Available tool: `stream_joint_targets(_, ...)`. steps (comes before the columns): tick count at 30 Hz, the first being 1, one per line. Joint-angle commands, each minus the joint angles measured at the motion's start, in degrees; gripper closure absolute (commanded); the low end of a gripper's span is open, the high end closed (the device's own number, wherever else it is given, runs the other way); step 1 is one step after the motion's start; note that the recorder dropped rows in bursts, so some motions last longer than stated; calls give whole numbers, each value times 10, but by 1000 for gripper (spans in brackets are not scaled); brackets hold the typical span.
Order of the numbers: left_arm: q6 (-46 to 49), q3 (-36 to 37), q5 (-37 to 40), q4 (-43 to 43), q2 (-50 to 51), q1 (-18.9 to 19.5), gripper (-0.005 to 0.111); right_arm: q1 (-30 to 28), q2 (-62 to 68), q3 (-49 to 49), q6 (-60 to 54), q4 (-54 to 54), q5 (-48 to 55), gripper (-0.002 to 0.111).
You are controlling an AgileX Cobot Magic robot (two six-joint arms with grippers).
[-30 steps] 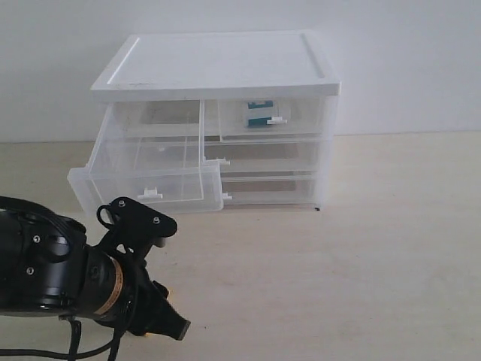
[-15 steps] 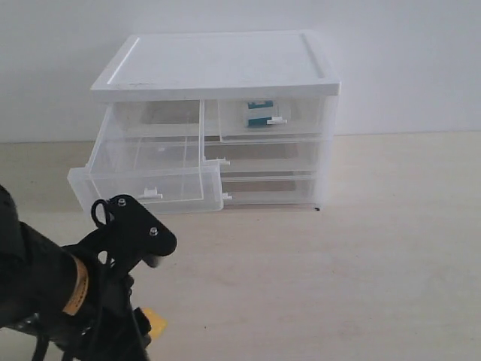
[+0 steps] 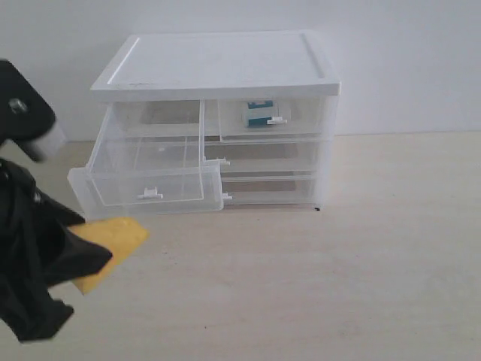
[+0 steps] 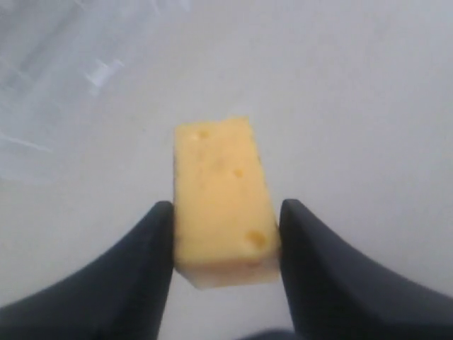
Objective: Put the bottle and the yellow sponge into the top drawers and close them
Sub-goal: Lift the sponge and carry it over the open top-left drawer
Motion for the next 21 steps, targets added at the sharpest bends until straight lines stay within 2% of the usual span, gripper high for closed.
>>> stream_joint_targets(1, -81, -33, 2, 82, 2, 20, 103, 1, -3, 0, -1, 0, -5, 108)
stream_joint_targets(4, -116, -51, 2, 125, 20, 27, 103, 1, -3, 0, -1, 0, -5, 108)
stream_joint_targets(9, -121, -94, -20, 140, 66, 41, 103, 1, -3, 0, -1, 0, -5, 108)
stream_joint_targets(11, -124, -117, -31, 142, 91, 58, 103, 1, -3, 0, -1, 0, -5, 108)
stream_joint_targets(13, -130, -145, -48, 142, 131, 91, 103, 1, -3, 0, -1, 0, -5, 108)
stream_joint_targets(17, -130, -176, -90, 142, 198, 124, 103, 1, -3, 0, -1, 0, -5, 108)
stream_joint_targets(21, -137, -198, -144, 141, 267, 134, 103, 1, -3, 0, -1, 0, -5, 108)
